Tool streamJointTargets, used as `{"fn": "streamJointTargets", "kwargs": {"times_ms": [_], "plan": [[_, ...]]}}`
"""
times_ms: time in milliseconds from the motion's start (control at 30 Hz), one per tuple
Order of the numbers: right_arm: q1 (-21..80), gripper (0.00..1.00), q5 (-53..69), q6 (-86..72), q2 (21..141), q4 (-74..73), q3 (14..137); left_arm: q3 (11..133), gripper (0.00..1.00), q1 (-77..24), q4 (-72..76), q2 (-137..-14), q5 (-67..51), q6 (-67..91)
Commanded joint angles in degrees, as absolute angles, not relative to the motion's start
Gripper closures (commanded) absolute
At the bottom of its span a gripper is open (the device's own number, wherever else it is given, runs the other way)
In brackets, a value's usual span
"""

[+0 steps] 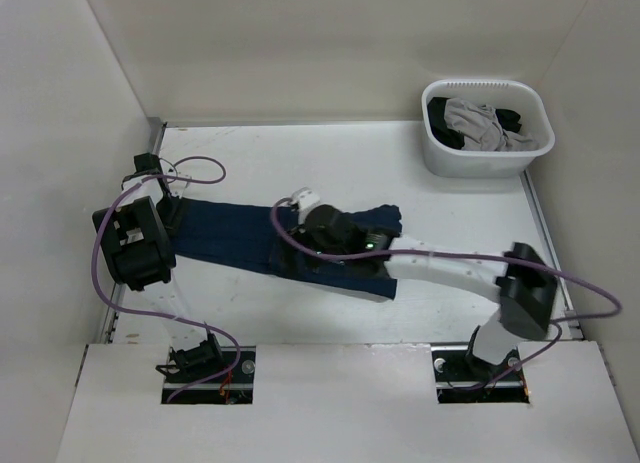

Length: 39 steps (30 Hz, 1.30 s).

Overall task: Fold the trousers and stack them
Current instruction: Fold the trousers

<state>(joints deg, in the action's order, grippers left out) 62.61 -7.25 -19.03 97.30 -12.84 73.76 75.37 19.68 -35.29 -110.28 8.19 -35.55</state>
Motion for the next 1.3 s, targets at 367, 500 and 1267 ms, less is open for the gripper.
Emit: {"fn": "streamJointTargets", "kwargs": {"times_ms": [367, 500, 1267], "plan": [[30.6, 0.82, -10.0, -41.7, 67.8, 3.8, 38.8, 87.8, 0.39, 4.5, -44.3, -95.6, -3.8, -31.8], [27.1, 0.85, -7.7, -41.4, 72.8, 9.2, 40.4, 85.4, 0.39, -9.8, -49.8, -94.0, -12.3, -30.0], [21.1, 0.98, -14.7, -39.6, 106.1, -10.0, 71.3, 62.1, 0.46, -27.3, -36.4, -104.1, -7.1, -26.0]]}}
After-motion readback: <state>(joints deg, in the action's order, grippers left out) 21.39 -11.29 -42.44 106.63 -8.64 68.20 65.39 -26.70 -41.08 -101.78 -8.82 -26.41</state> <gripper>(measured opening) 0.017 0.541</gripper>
